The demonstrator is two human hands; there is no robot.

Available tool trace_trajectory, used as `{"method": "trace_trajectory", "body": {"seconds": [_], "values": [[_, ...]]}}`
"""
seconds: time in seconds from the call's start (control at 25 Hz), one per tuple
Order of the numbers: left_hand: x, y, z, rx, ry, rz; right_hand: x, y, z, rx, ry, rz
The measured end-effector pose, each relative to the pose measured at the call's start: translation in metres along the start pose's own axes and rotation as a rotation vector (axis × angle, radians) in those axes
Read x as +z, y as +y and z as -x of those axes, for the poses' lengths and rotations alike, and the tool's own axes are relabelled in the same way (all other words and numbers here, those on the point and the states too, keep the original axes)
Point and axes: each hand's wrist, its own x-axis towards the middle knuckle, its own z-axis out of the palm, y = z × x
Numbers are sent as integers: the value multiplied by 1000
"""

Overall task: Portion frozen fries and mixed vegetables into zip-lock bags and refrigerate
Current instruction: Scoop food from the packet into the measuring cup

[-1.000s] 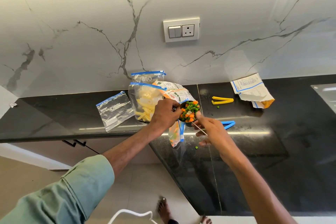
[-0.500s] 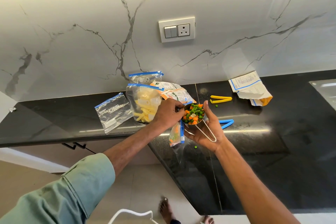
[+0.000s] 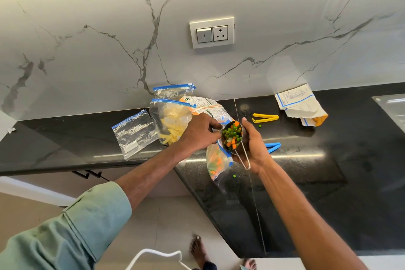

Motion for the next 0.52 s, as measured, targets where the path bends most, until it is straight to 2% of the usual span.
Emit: {"method": "trace_trajectory", "body": {"seconds": [0.32, 0.52], "values": [[3, 9, -5, -25, -33, -14, 8, -12, -9, -57, 140, 417], [-1, 14, -8, -42, -54, -52, 13, -22, -13, -138, 207, 588]]}}
